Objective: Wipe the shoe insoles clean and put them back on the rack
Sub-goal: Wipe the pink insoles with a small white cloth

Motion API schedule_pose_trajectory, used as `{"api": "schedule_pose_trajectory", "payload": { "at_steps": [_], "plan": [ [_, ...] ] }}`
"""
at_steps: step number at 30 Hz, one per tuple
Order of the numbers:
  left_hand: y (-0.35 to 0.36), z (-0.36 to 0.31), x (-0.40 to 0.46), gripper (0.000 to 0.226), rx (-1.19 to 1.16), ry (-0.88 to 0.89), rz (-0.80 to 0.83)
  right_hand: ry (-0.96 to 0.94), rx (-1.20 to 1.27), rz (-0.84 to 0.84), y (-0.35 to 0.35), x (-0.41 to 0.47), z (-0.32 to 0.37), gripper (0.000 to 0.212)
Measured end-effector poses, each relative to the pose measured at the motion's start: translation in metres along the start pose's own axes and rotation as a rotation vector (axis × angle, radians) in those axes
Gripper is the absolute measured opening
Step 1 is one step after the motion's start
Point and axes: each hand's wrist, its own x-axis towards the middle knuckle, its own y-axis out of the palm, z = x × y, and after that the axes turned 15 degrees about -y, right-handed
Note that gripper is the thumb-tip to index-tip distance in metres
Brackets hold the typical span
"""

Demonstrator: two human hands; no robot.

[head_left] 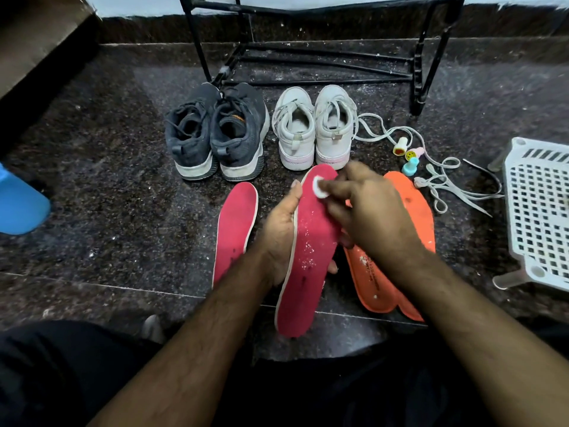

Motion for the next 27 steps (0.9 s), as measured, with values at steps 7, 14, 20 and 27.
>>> {"api": "schedule_pose_trajectory", "payload": {
  "at_steps": [7, 14, 20, 27],
  "plan": [
    [0.007, 0.003, 0.000, 0.076, -0.028, 0.002, -0.042, -0.012, 0.064, -0.009, 0.003, -0.009, 0.017, 0.021],
    [0.013, 0.005, 0.000, 0.081, 0.043, 0.008, -0.089, 0.062, 0.073, -0.111, -0.005, 0.005, -0.002, 0.020],
    [0.015, -0.003, -0.002, 0.076, -0.135, 0.061, -0.056, -0.016, 0.074, 0.003, 0.007, -0.011, 0.026, 0.018],
    [0.016, 0.007, -0.002, 0.080, 0.076, -0.011, -0.056, 0.151, 0.014, -0.129, -0.011, 0.001, -0.002, 0.020]
  ]
}}
